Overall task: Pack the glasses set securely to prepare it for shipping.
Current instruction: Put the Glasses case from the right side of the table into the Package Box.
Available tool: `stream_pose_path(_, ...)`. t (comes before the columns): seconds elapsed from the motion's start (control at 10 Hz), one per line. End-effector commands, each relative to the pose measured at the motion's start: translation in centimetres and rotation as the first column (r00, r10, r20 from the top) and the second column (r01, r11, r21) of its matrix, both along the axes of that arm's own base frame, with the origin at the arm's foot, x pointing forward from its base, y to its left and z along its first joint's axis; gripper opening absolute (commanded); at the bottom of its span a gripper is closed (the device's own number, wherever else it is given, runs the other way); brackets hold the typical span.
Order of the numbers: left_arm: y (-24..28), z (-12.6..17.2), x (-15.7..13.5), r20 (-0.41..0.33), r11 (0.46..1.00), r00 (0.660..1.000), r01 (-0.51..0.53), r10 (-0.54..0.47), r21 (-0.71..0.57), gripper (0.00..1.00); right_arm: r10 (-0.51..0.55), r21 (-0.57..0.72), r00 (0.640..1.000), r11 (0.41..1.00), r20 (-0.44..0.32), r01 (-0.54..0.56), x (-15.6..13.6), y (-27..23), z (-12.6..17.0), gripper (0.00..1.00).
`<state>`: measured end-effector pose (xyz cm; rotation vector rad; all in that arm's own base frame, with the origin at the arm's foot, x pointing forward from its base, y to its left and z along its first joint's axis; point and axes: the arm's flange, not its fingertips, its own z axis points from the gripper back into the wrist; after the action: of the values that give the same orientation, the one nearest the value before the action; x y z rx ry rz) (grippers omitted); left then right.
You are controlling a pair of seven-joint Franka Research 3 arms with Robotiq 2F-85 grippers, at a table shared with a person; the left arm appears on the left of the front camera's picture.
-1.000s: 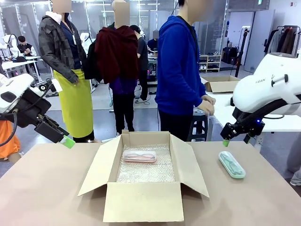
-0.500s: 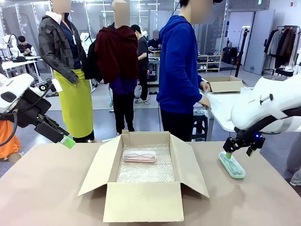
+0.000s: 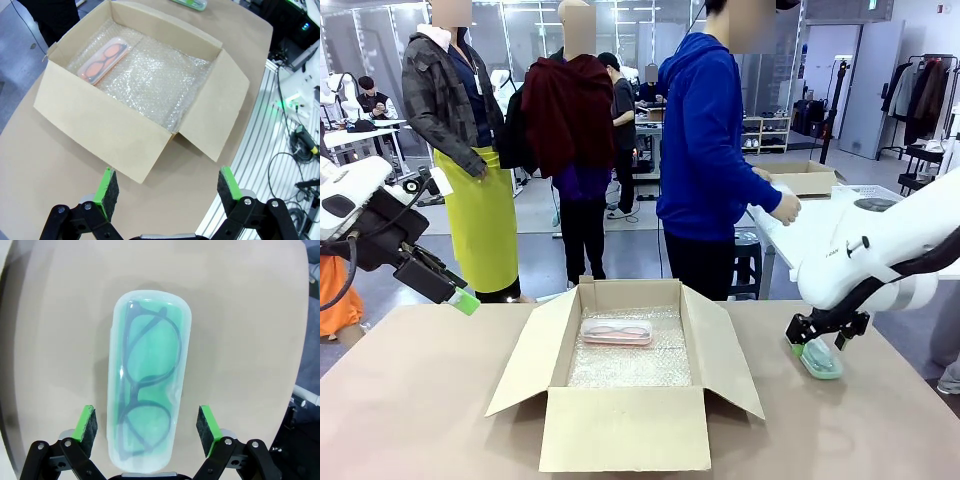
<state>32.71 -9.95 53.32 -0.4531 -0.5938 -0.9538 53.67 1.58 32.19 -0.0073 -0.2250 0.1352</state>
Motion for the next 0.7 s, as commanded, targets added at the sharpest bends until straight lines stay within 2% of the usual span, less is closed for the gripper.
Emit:
stream_pose_path(0.0, 0.1, 0.1, -0.1, -0.007, 1.0, 1.0, 0.013, -0.013, -0.015, 1.0, -0.049, -0.006, 0.999, 0.999, 0.011, 0.049, 0.9, 0.6, -0.6, 1.0)
stream_pose_path(0.1, 0.1, 0.1, -0.1, -0.007, 1.0, 1.0, 0.013, -0.013, -0.015, 1.0, -0.071, 0.023, 0.997, 0.997, 0.03, 0.07, 1.3, 0.4, -0.6, 1.0)
stream_pose_path(0.3, 0.1, 0.1, -0.1, -0.007, 1.0, 1.0, 0.013, -0.013, -0.015, 1.0, -0.063, 0.047, 0.998, 0.997, 0.007, 0.062, 2.0, 0.4, -0.9, 1.0)
stream_pose_path(0.4, 0.1, 0.1, -0.1, -0.007, 1.0, 1.0, 0.013, -0.013, -0.015, 1.0, -0.064, 0.075, 0.998, 0.995, 0.0, 0.064, 2.3, 0.4, -1.1, 0.91)
stream_pose_path(0.5, 0.1, 0.1, -0.1, -0.007, 1.0, 1.0, 0.013, -0.013, -0.015, 1.0, -0.071, 0.077, 0.997, 0.995, -0.002, 0.071, 2.5, 0.3, -1.2, 0.87)
stream_pose_path(0.6, 0.1, 0.1, -0.1, -0.007, 1.0, 1.0, 0.013, -0.013, -0.015, 1.0, -0.078, 0.081, 0.997, 0.994, -0.01, 0.079, 2.6, 0.1, -1.3, 0.74)
